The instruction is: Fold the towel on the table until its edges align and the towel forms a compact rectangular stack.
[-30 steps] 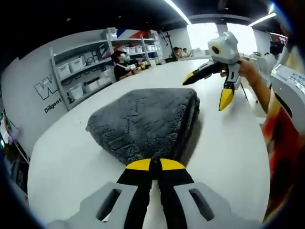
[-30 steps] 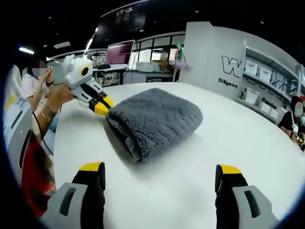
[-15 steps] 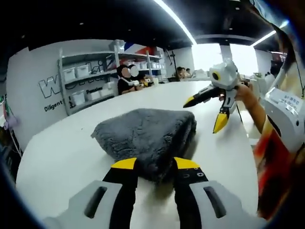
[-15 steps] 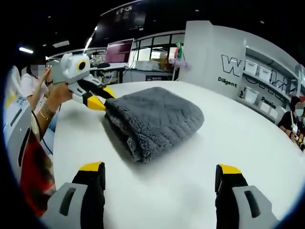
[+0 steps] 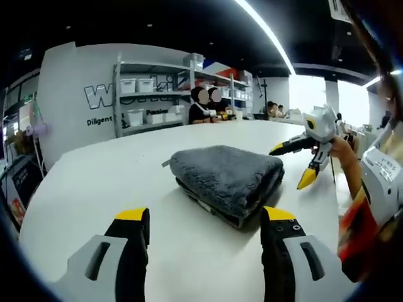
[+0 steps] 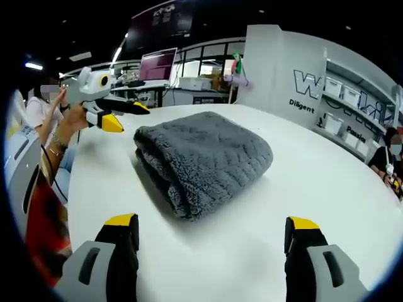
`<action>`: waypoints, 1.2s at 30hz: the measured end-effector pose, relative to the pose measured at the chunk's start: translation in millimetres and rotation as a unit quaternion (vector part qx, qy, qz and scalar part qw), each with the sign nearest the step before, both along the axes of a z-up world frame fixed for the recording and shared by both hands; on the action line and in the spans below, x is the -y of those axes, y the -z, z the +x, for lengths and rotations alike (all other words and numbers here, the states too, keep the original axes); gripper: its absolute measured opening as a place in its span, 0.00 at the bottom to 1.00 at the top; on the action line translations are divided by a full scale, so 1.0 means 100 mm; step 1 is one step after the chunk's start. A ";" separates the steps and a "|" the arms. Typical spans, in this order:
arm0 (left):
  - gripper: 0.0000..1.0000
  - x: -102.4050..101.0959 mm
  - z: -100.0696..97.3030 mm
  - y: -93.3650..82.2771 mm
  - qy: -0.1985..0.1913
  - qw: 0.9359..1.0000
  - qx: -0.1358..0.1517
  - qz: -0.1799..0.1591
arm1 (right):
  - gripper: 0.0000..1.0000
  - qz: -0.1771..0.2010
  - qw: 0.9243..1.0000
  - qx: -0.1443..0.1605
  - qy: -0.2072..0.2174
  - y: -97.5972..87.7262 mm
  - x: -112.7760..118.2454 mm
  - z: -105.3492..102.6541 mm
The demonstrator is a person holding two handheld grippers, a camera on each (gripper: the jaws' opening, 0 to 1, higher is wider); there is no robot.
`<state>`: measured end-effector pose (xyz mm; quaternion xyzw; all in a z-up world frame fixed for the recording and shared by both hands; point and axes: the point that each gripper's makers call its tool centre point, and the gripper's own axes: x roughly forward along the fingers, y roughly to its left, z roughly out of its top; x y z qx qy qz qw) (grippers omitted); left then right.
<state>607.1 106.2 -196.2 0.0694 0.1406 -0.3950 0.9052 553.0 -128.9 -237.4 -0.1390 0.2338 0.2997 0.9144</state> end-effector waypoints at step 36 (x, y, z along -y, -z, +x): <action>0.99 -0.83 -0.43 0.48 -0.060 0.992 -0.105 -0.046 | 0.99 0.031 0.998 0.015 0.046 -0.08 0.09 -0.08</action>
